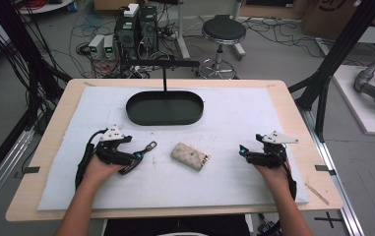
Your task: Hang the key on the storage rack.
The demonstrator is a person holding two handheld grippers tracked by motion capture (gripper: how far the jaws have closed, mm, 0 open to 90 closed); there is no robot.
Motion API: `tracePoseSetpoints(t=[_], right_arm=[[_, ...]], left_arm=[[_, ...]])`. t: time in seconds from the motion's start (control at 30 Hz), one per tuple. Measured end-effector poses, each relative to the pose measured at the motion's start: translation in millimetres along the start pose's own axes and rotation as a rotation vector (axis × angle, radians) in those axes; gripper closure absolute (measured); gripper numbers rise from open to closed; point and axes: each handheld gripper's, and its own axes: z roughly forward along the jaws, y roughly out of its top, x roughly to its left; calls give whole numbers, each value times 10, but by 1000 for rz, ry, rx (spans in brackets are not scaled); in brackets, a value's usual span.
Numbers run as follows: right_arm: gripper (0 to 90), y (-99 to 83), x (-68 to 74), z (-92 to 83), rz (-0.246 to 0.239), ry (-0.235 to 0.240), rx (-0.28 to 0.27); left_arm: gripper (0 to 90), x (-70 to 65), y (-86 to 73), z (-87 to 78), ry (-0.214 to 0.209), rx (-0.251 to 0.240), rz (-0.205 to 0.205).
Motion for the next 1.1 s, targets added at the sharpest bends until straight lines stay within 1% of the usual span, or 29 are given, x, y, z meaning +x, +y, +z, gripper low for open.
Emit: tracePoseSetpoints(t=[0.07, 0.17, 0.27, 0.3, 0.37, 0.4, 0.43, 0.53, 0.57, 0.6, 0.67, 0.7, 0.73, 0.77, 0.83, 0.87, 1.03, 1.1], right_arm=[[200, 2, 12, 9, -1, 0, 1], [200, 5, 21, 18, -13, 1, 4], [200, 6, 26, 25, -12, 1, 5], [200, 5, 26, 31, -10, -1, 9], [200, 6, 23, 39, -10, -2, 10], [200, 6, 23, 39, -10, -2, 10], [200, 5, 24, 43, -10, 1, 11], [200, 4, 23, 45, -14, 2, 14], [200, 4, 23, 45, -14, 2, 14], [200, 4, 22, 44, -13, 1, 14], [200, 3, 18, 44, -10, -2, 15], [200, 2, 18, 44, -8, -2, 18], [200, 2, 18, 44, -8, -2, 18], [200, 2, 20, 44, -9, -2, 17], [200, 3, 21, 44, -10, -2, 15], [200, 3, 21, 41, -9, -1, 15], [200, 2, 17, 37, -8, -1, 12], [200, 2, 19, 34, -6, 1, 13]], left_arm=[[260, -9, 6, 51, 2, 6, -2], [308, -18, 14, 113, -1, 24, 5], [356, -21, 17, 159, 2, 40, 6], [395, -24, 21, 172, 4, 44, 6], [430, -30, 33, 192, 6, 52, 12], [430, -32, 40, 200, 4, 58, 21], [454, -46, 46, 217, 5, 60, 23], [562, -70, 52, 244, 16, 89, 39], [562, -81, 55, 255, 17, 98, 50], [583, -96, 57, 261, 18, 106, 61], [616, -105, 59, 263, 15, 107, 57], [654, -108, 57, 263, 16, 106, 56], [654, -109, 57, 263, 15, 105, 60], [724, -117, 55, 262, 12, 106, 67], [735, -140, 57, 262, 22, 107, 86], [796, -144, 58, 256, 17, 107, 94], [810, -129, 51, 243, 0, 98, 84], [819, -130, 58, 227, 4, 93, 88]])
